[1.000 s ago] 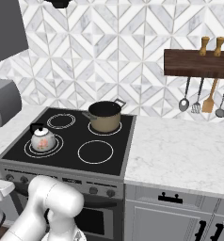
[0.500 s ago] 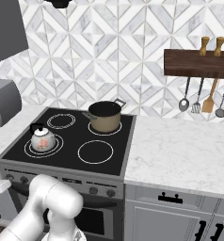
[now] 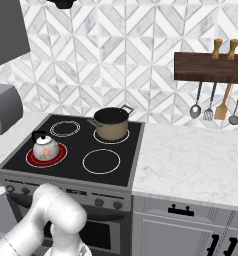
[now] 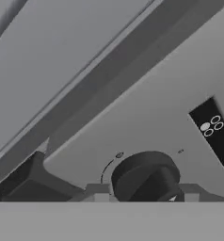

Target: Pick the kettle from the counter and place it on a stove burner. Then turn the burner on.

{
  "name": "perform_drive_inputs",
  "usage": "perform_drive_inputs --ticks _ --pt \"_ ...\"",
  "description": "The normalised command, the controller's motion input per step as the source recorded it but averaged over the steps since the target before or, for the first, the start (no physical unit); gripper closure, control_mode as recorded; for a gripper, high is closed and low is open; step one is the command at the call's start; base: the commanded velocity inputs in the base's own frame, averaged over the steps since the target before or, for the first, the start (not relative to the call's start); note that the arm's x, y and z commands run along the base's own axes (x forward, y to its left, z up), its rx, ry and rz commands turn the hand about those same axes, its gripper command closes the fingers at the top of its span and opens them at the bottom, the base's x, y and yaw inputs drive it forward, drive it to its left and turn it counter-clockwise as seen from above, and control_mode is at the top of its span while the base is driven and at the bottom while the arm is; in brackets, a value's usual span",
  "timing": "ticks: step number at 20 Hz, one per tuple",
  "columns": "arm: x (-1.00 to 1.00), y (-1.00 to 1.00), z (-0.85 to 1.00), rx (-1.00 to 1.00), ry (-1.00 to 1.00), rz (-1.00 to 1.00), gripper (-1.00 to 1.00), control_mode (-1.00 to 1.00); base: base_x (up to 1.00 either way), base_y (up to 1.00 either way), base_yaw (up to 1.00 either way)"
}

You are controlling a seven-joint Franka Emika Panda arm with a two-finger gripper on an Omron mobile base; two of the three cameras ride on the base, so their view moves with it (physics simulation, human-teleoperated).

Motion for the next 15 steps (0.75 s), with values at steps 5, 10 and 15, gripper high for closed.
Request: perform_drive_inputs --ticks 5,10,15 --pt "0.24 0.41 0.00 -0.36 0.23 0.00 1.00 -1.00 0.00 0.00 0.00" --pt "0.07 0.27 0.00 -0.22 0.11 0.00 1.00 -1.00 0.00 0.00 0.00" --pt "0.00 0.00 0.00 0.00 0.00 0.00 1.00 -1.00 0.00 0.00 0.00"
